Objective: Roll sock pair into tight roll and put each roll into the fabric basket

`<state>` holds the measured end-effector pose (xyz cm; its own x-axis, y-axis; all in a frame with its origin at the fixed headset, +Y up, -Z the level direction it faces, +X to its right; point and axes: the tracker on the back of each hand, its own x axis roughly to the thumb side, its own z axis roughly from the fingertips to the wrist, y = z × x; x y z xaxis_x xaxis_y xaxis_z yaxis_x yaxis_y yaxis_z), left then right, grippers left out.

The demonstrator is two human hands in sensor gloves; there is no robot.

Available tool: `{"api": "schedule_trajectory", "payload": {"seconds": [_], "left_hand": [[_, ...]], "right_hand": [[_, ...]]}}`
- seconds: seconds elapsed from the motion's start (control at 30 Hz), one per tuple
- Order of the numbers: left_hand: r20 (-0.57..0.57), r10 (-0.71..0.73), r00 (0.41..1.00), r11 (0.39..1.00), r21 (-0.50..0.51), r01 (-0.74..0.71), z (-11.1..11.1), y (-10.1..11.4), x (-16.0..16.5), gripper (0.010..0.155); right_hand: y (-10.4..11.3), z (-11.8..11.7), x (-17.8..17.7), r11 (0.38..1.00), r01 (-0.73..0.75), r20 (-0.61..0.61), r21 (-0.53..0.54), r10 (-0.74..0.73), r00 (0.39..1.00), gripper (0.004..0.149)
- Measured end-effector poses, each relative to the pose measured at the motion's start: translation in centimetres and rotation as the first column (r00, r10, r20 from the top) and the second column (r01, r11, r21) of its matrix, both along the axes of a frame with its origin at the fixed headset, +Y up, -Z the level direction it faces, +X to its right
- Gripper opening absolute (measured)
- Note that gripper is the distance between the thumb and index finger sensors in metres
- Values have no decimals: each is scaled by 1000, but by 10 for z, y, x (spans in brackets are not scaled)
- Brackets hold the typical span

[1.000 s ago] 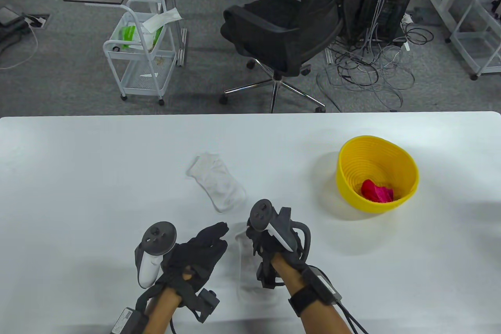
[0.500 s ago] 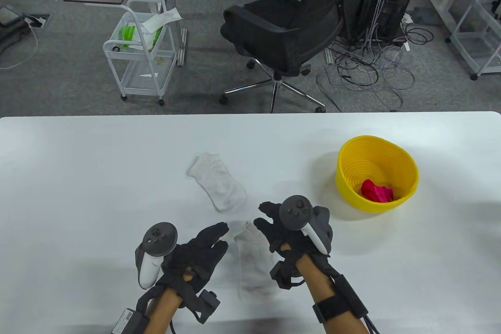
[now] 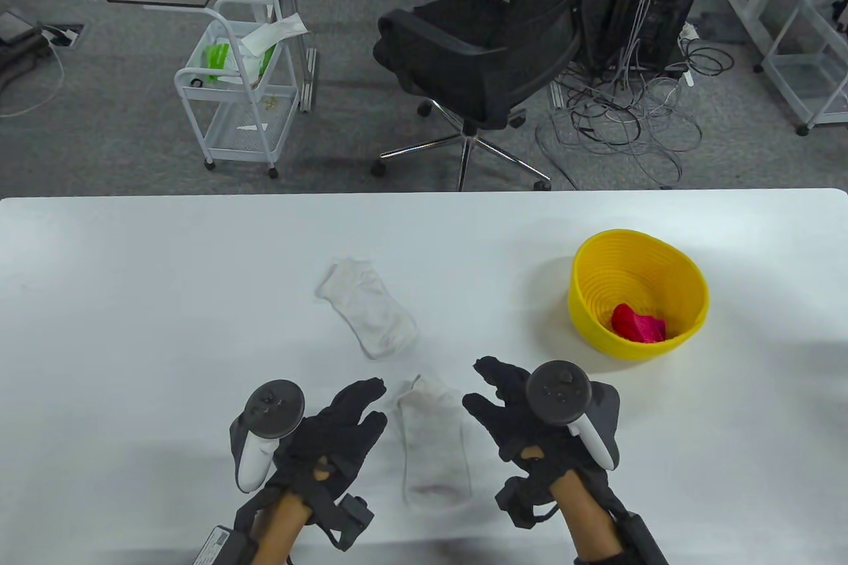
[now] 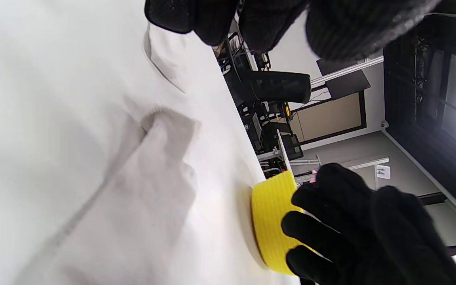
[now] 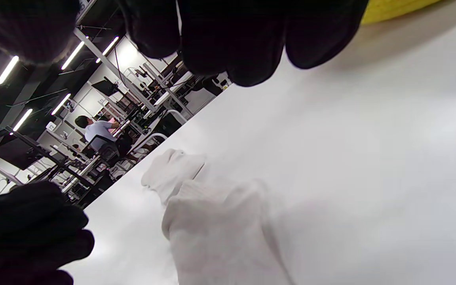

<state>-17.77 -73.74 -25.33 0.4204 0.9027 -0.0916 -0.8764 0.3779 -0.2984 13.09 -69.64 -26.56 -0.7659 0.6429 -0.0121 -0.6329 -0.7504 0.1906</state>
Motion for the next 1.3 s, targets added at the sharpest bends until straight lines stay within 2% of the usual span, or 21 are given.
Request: {"api": "schedule_trajectory", "payload": {"seconds": [0.1,0.3,0.37,0.47,0.53,0.7,0.8,0.93,1.03,1.1,1.23,1.3], "left_hand": [[-9,-53,999,999,4,53,-1,-2,-2,69],[-123,-201,972,975,67,210,-16,6,-16,70],[-200,-239,950,962,86,260,-28,13,-23,70],[-257,-278,925,951,59,302,-47,21,-29,69],[-305,-299,904,945,36,325,-68,25,-34,69],[-353,-342,871,934,-30,355,-108,18,-37,68],[-366,-452,813,890,-121,440,-139,3,-40,67],[-393,-510,765,858,-174,483,-162,-10,-40,66],[-451,-602,659,789,-206,579,-176,-11,-37,64],[-447,-667,596,736,-275,619,-184,-11,-36,63],[-439,-664,605,739,-264,620,-198,-17,-33,63],[-421,-708,567,699,-310,644,-204,-21,-29,62]], "right_hand": [[-8,-1,-2,1000,-8,-8,-16,8,1000,76],[-18,-5,-2,996,-11,-31,-84,9,999,84],[-18,-5,-2,996,-8,-29,-86,5,1000,85],[-19,-5,-3,996,-26,-36,-89,23,999,84],[-19,-6,-1,996,-43,-26,-82,40,999,82],[-24,-9,5,994,-49,-8,-101,48,999,81],[-26,-11,7,992,-55,-5,-111,55,998,80],[-27,-12,6,991,-55,-3,-122,55,998,80],[-29,-14,3,986,-86,-13,-145,85,996,80],[-30,-15,2,985,-94,-6,-146,94,996,80],[-31,-16,4,984,-88,-3,-157,89,996,80],[-32,-17,4,983,-90,2,-159,92,996,79]]}}
